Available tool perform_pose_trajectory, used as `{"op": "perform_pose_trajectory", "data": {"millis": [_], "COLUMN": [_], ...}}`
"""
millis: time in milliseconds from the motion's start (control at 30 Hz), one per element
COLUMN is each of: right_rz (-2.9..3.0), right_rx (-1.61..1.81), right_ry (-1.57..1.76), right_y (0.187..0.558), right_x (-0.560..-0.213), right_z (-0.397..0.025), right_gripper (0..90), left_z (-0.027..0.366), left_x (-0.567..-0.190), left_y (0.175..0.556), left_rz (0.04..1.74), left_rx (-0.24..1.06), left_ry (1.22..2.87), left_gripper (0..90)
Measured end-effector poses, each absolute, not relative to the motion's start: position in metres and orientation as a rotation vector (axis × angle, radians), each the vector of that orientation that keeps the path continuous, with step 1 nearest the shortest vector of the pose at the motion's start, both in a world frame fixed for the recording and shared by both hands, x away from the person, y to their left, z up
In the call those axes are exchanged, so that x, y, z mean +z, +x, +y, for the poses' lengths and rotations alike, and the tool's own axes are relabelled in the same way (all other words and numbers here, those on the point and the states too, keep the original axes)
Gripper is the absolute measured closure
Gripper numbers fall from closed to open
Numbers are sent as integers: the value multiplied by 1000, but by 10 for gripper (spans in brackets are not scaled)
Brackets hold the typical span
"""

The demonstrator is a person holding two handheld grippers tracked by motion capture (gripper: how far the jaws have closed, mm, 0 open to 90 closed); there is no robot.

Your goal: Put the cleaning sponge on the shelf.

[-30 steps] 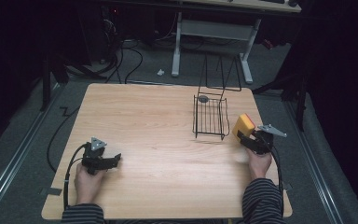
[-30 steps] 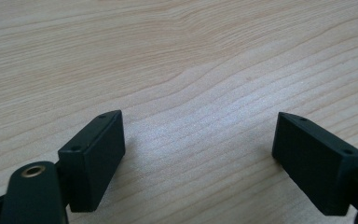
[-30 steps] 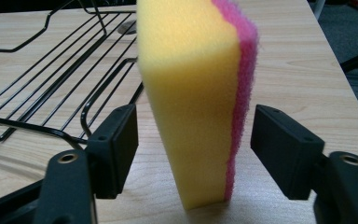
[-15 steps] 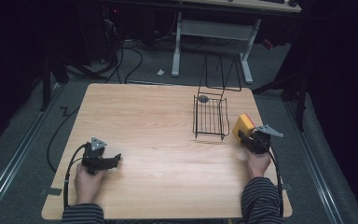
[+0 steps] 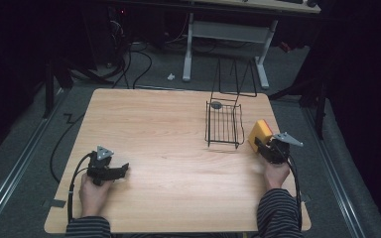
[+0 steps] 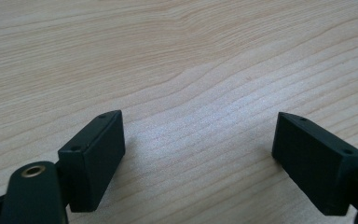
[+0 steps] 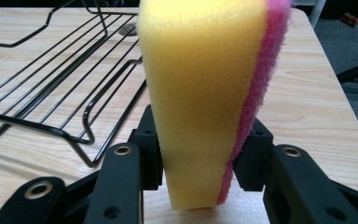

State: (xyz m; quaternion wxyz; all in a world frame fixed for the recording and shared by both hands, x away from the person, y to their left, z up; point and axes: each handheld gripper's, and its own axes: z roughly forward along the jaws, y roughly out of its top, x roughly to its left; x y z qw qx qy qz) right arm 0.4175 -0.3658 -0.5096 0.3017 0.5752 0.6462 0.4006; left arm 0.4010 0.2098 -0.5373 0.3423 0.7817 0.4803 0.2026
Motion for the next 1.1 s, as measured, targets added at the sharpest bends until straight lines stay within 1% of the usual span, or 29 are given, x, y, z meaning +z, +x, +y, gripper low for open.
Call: {"op": "perform_pose_trajectory", "data": {"millis": [733,1100], "right_rz": [1737,1734], "right_rx": [1092,1122], "right_ry": [1444,1402], "right_y": [398,394], "right_x": [-485,-473], "right_z": [-366,-361], "right_gripper": [611,611], "left_z": [210,210], "left_x": [-537,-537], "left_y": [401,401], "left_rz": [1249,1250], "left_rx": [526,525], "left_ry": [2029,2028], "left_gripper": [181,182]}}
